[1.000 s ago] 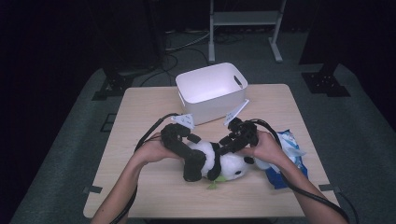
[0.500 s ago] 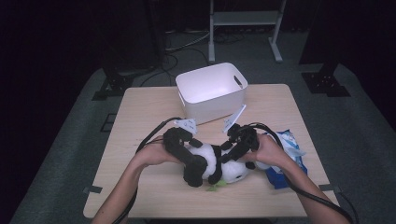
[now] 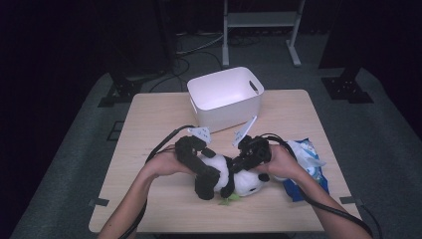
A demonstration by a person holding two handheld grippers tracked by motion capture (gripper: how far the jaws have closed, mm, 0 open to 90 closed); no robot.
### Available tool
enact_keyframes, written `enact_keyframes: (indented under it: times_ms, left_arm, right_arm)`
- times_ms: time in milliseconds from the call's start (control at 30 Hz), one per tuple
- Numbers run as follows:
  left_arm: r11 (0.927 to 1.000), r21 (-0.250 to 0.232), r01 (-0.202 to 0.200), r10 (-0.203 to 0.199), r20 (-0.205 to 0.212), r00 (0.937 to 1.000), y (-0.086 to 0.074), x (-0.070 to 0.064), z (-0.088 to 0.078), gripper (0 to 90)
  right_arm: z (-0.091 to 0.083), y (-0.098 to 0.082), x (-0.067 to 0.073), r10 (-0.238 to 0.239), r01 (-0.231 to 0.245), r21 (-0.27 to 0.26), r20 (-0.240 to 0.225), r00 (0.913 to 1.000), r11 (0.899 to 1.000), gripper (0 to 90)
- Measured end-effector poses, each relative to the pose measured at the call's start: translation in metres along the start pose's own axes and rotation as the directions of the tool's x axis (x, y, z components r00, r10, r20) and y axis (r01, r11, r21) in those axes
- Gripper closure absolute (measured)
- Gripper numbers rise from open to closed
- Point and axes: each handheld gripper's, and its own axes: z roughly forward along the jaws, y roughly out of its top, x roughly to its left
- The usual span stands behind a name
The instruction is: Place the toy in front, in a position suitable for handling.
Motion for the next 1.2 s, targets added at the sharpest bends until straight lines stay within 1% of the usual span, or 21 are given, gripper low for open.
enact_keyframes:
  times_ms: [67, 167, 233, 333, 400, 467, 533, 567, 633, 667, 700, 767, 800, 833, 933, 967, 1033, 1100, 1167, 1200]
  left_arm:
    - [1.0000, 0.000, 0.000, 0.000, -0.004, 1.0000, 0.001, 0.000, -0.001, 26.7]
    - [1.0000, 0.000, -0.002, 0.001, -0.014, 0.9999, 0.002, 0.002, -0.002, 26.0]
    - [0.9999, -0.010, 0.011, -0.012, -0.023, 0.9997, 0.002, 0.003, -0.003, 25.4]
    - [0.9997, -0.015, 0.020, -0.021, -0.031, 0.9993, 0.003, 0.007, -0.005, 25.0]
    - [0.9994, -0.021, 0.028, -0.029, -0.041, 0.9987, 0.002, 0.008, -0.005, 24.9]
    - [0.9992, -0.023, 0.033, -0.034, -0.049, 0.9982, 0.002, 0.010, -0.006, 24.1]
    - [0.9989, -0.028, 0.039, -0.041, -0.058, 0.9975, 0.003, 0.012, -0.007, 23.9]
    - [0.9985, -0.029, 0.045, -0.047, -0.064, 0.9968, 0.003, 0.013, -0.008, 23.2]
    - [0.9985, -0.033, 0.043, -0.046, -0.075, 0.9961, 0.003, 0.014, -0.009, 23.0]
    - [0.9982, -0.040, 0.045, -0.048, -0.081, 0.9955, 0.003, 0.015, -0.010, 23.0]
    - [0.9979, -0.046, 0.047, -0.050, -0.087, 0.9949, 0.004, 0.015, -0.011, 23.0]
    - [0.9976, -0.053, 0.045, -0.051, -0.103, 0.9934, 0.005, 0.016, -0.012, 22.8]
    - [0.9972, -0.058, 0.047, -0.053, -0.106, 0.9929, 0.005, 0.017, -0.013, 22.8]
    - [0.9970, -0.062, 0.047, -0.054, -0.114, 0.9921, 0.005, 0.017, -0.013, 22.8]
    - [0.9963, -0.069, 0.051, -0.060, -0.127, 0.9901, 0.006, 0.018, -0.013, 22.9]
    - [0.9970, -0.060, 0.049, -0.056, -0.130, 0.9899, 0.006, 0.018, -0.012, 22.9]
    - [0.9972, -0.053, 0.053, -0.060, -0.129, 0.9898, 0.004, 0.018, -0.008, 23.0]
    - [0.9973, -0.052, 0.052, -0.057, -0.114, 0.9918, 0.003, 0.018, -0.006, 23.1]
    - [0.9977, -0.051, 0.045, -0.050, -0.099, 0.9938, 0.003, 0.017, -0.005, 23.0]
    - [0.9981, -0.047, 0.039, -0.043, -0.087, 0.9953, 0.003, 0.016, -0.004, 23.0]
  right_arm:
    - [-0.003, 0.000, -0.001, -0.001, 0.001, -0.005, 0.004, 1.0000, 1.000, 78.3]
    - [-0.006, 0.001, -0.002, -0.016, 0.016, -0.015, 0.018, 0.9997, 1.000, 81.2]
    - [-0.008, 0.001, -0.002, -0.006, 0.007, -0.034, 0.028, 0.9996, 0.999, 82.4]
    - [-0.010, 0.000, -0.006, 0.010, -0.008, -0.055, 0.032, 0.9994, 0.998, 83.3]
    - [-0.010, 0.000, -0.008, 0.020, -0.018, -0.062, 0.032, 0.9993, 0.998, 83.6]
    - [-0.012, 0.000, -0.010, 0.024, -0.020, -0.075, 0.046, 0.9987, 0.997, 83.8]
    - [-0.013, 0.001, -0.011, 0.030, -0.026, -0.076, 0.056, 0.9980, 0.997, 84.0]
    - [-0.013, 0.002, -0.011, 0.029, -0.024, -0.082, 0.069, 0.9972, 0.996, 84.1]
    - [-0.015, 0.002, -0.013, 0.033, -0.026, -0.088, 0.082, 0.9961, 0.996, 84.2]
    - [-0.016, 0.003, -0.013, 0.039, -0.030, -0.097, 0.099, 0.9943, 0.995, 84.2]
    - [-0.017, 0.003, -0.014, 0.035, -0.024, -0.102, 0.105, 0.9939, 0.995, 84.3]
    - [-0.019, 0.003, -0.013, 0.039, -0.023, -0.115, 0.141, 0.9892, 0.993, 84.5]
    - [-0.020, 0.003, -0.014, 0.038, -0.020, -0.120, 0.150, 0.9879, 0.993, 84.5]
    - [-0.020, 0.003, -0.014, 0.029, -0.008, -0.127, 0.171, 0.9848, 0.992, 84.5]
    - [-0.019, 0.002, -0.013, 0.026, 0.002, -0.140, 0.197, 0.9801, 0.990, 84.4]
    - [-0.018, 0.001, -0.012, 0.029, -0.002, -0.139, 0.196, 0.9803, 0.990, 84.2]
    - [-0.015, 0.000, -0.012, 0.018, 0.005, -0.122, 0.191, 0.9814, 0.993, 82.9]
    - [-0.013, -0.003, -0.011, 0.032, -0.016, -0.110, 0.143, 0.9893, 0.994, 79.3]
    - [-0.014, -0.006, -0.010, 0.055, -0.043, -0.111, 0.105, 0.9930, 0.993, 74.1]
    - [-0.015, -0.007, -0.010, 0.061, -0.053, -0.107, 0.071, 0.9957, 0.993, 72.0]
